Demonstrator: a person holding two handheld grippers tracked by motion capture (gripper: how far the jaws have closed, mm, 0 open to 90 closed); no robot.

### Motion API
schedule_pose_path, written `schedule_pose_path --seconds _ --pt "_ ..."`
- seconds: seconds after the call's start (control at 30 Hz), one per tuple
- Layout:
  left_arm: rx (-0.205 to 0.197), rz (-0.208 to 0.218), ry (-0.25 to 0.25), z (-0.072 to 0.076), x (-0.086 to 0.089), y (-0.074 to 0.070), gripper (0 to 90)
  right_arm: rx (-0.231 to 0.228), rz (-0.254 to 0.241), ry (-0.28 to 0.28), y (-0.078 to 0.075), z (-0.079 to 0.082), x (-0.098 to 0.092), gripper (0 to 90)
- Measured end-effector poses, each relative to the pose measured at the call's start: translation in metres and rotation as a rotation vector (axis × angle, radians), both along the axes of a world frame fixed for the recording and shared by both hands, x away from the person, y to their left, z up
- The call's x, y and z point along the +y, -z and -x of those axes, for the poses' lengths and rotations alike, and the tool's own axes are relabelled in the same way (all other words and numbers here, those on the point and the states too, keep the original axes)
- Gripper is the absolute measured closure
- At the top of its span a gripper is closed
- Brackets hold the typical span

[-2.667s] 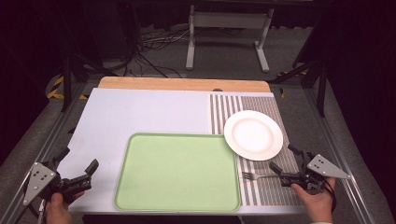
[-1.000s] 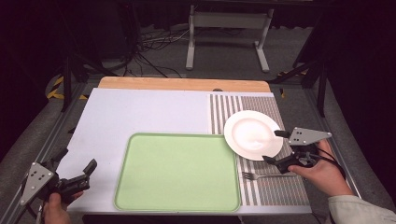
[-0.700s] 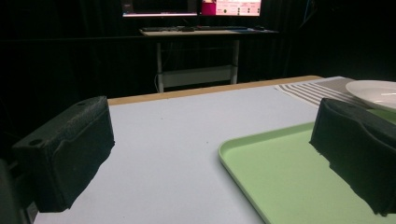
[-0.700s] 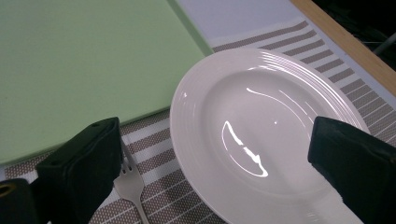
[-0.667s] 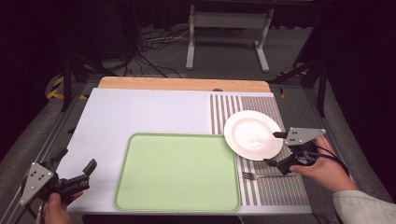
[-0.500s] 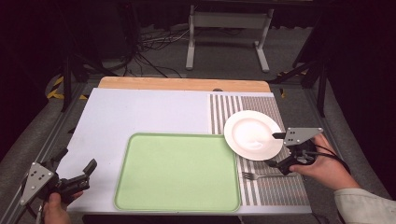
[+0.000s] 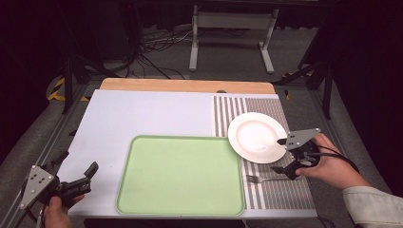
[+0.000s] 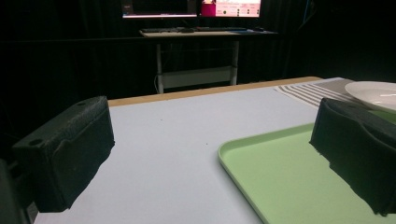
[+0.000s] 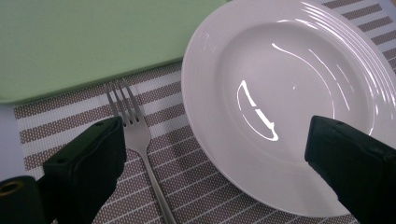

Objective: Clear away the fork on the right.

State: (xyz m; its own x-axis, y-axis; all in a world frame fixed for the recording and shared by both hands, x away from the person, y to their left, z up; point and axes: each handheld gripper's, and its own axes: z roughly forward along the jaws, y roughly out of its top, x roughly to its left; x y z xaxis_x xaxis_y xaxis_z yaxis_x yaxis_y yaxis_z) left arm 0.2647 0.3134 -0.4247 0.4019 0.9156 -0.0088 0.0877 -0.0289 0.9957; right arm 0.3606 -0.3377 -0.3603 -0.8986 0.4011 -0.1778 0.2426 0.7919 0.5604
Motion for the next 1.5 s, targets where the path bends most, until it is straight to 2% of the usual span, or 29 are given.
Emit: schedule_pose_path --seconds 0.2,0.43,0.73,0.8,0.87,0.93,0.97,1.0,1.03,1.17,1.4,1.47,1.5 --pt "0.002 0.001 0.002 0.0 -0.001 0.0 0.3 0.042 0.05 -0.022 0.002 -0.001 0.001 10.5" --pt "0.002 0.001 0.001 0.0 -0.001 0.0 0.3 0.06 0.093 -0.046 0.003 -0.003 0.006 11.0" --pt "-0.001 0.004 -0.001 0.0 -0.001 0.0 0.3 0.105 0.16 -0.084 0.011 -0.001 0.01 21.6" --pt "0.0 0.004 0.0 0.0 -0.001 0.0 0.3 0.104 0.174 -0.112 0.014 -0.001 0.01 23.3" --pt "0.001 0.003 0.0 0.0 -0.001 0.0 0.3 0.128 0.185 -0.132 0.017 -0.002 0.01 27.9" --pt "0.0 0.001 0.001 0.0 -0.001 0.0 0.3 0.131 0.198 -0.145 0.018 -0.002 0.011 28.7" --pt "0.0 0.001 0.001 0.0 -0.001 0.0 0.3 0.16 0.217 -0.165 0.023 -0.002 0.011 31.4" --pt "-0.001 0.002 0.001 0.0 -0.001 0.0 0.3 0.16 0.217 -0.165 0.023 -0.002 0.011 31.4" --pt "-0.001 0.003 0.001 0.0 -0.001 0.0 0.3 0.191 0.242 -0.165 0.026 -0.002 0.012 32.9" --pt "0.001 0.003 0.002 0.0 -0.001 0.0 0.3 0.206 0.27 -0.194 0.035 -0.004 0.013 37.9" --pt "-0.001 0.006 0.002 0.0 -0.001 0.0 0.3 0.243 0.314 -0.214 0.045 -0.007 0.014 44.7" --pt "0.002 0.006 0.002 0.0 -0.001 0.001 0.3 0.28 0.355 -0.226 0.049 -0.007 0.015 50.8" --pt "0.0 0.008 0.001 0.0 -0.001 0.001 0.3 0.28 0.355 -0.226 0.049 -0.007 0.015 50.8"
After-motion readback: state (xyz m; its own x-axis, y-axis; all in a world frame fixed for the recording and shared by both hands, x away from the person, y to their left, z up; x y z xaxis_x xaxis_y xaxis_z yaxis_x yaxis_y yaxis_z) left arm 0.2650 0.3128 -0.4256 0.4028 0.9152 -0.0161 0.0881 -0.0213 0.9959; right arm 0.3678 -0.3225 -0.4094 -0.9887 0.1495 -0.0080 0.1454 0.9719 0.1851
